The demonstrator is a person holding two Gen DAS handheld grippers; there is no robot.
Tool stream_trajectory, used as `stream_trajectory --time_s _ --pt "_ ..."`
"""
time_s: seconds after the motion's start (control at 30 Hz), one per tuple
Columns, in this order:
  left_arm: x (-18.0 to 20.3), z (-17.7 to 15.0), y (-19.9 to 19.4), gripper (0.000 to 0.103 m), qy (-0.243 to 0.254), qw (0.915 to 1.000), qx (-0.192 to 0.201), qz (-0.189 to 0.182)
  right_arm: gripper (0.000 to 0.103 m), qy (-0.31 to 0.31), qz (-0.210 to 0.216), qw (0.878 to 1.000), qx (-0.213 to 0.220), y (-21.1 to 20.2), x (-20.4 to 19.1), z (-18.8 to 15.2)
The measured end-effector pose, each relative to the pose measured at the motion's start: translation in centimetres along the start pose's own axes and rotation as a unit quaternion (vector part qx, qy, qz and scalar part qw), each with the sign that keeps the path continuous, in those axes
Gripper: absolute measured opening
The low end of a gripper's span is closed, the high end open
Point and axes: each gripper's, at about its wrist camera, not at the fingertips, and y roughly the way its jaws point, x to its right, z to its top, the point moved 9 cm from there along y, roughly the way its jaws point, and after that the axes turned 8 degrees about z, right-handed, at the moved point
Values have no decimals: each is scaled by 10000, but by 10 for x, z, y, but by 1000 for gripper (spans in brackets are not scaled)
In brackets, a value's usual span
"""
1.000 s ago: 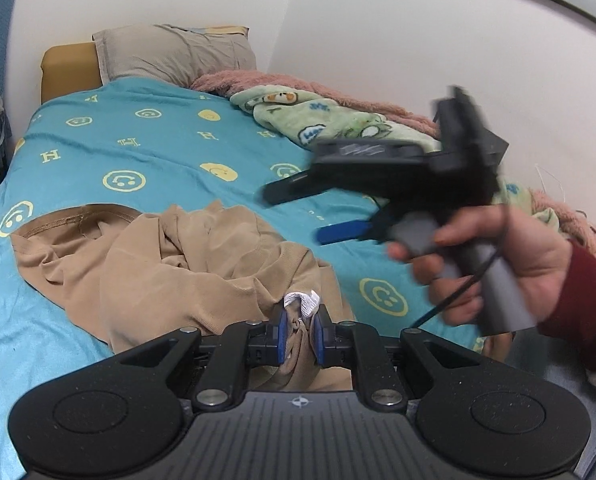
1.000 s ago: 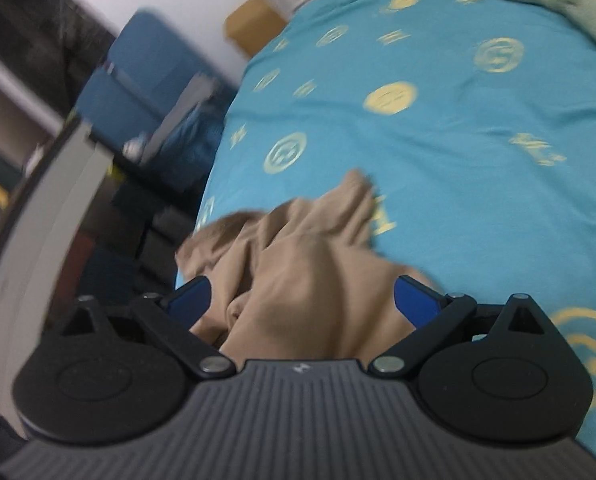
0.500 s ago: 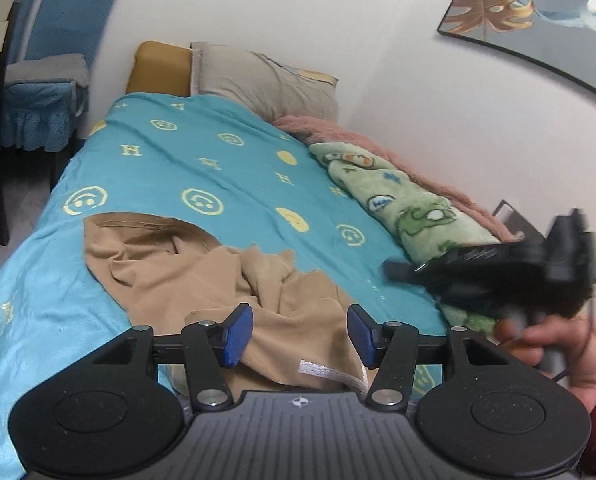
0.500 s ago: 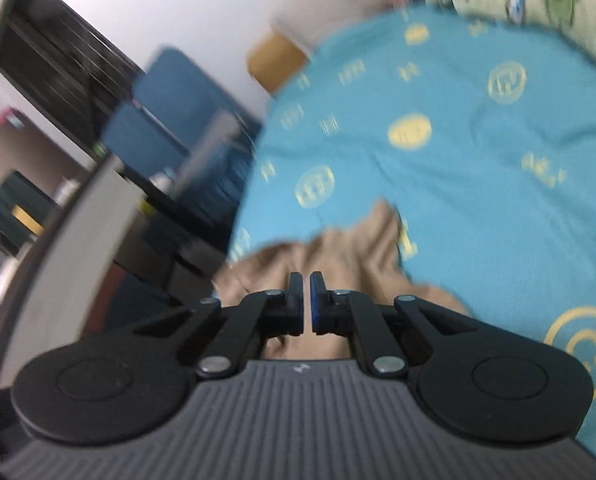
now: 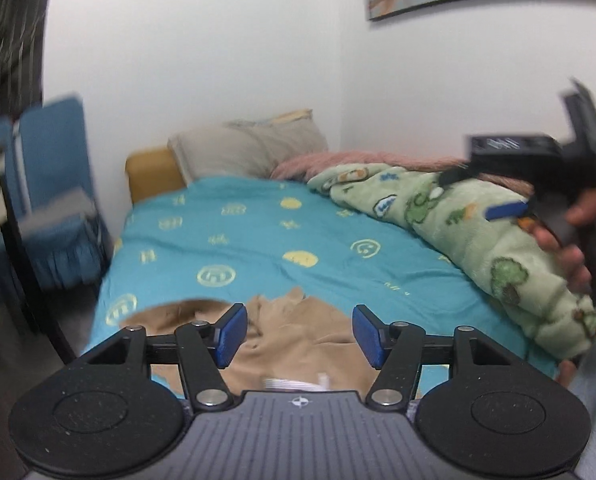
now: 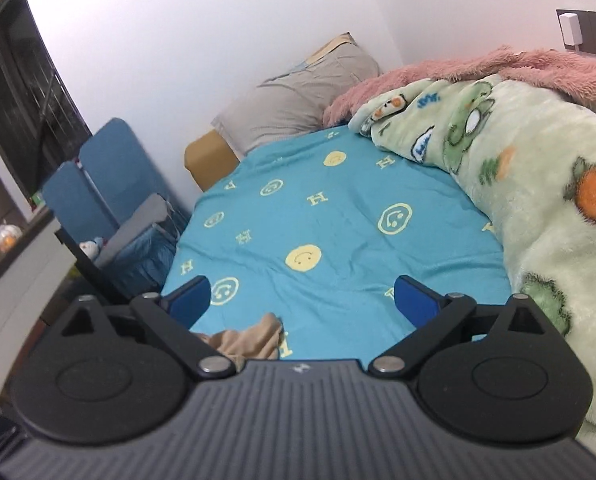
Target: Fold clothes
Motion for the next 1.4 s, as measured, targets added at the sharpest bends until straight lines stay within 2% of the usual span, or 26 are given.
stream_trajectory --time_s 0.1,0.23,0.33,0.4,0.47,0.53,0.57,0.6,0.67,0.73,0.87,0.97,1.07,1.13,1.2,1.3,1.4 --pt "30 -9 -5 62 89 9997 -197 -104 100 7 41 9999 118 -6 3 6" --pt "71 -44 12 60 161 9953 -829 -475 100 -188 70 9994 289 -15 1 15" --pt "98 -80 38 57 446 9831 -1644 -670 100 -393 58 9983 432 -24 0 21" --pt "106 -106 55 51 579 9706 -2252 -618 100 -460 10 9979 454 -25 2 22" --pt "108 -121 67 48 754 9614 -2603 -485 100 -454 -10 9980 436 -24 4 22" --pt "107 -126 74 28 740 9558 -2805 -484 100 -444 14 9983 390 -22 4 21" --pt "104 -122 74 17 654 9570 -2779 -510 100 -453 26 9983 365 -20 4 20" --pt "99 -115 73 14 551 9613 -2652 -511 100 -478 39 9983 336 -19 3 18" --pt "83 -93 67 11 321 9720 -2276 -481 100 -506 108 9982 289 -17 1 15" --pt "57 -63 57 10 -174 9814 -1843 -502 100 -502 238 9981 251 -15 -3 11" --pt "-3 -4 38 10 -1125 9863 -1079 -545 100 -696 645 9952 244 -13 -26 5" --pt "-42 36 20 10 -1336 9893 -305 -507 100 -1008 982 9898 203 -10 -53 -5" --pt "-71 64 7 10 -1541 9855 350 -623 100 -1331 1279 9828 23 -3 -79 -24" --pt "-86 70 4 10 -1721 9805 598 -744 100 -1578 1385 9776 -113 5 -96 -37" --pt "-97 66 6 10 -1960 9747 696 -824 100 -1769 1380 9742 -222 15 -109 -49" --pt "-114 47 10 10 -2427 9613 732 -1083 99 -1875 1411 9714 -356 34 -124 -62" --pt "-120 35 13 10 -2435 9606 685 -1151 99 -1936 1495 9679 -581 58 -139 -78"
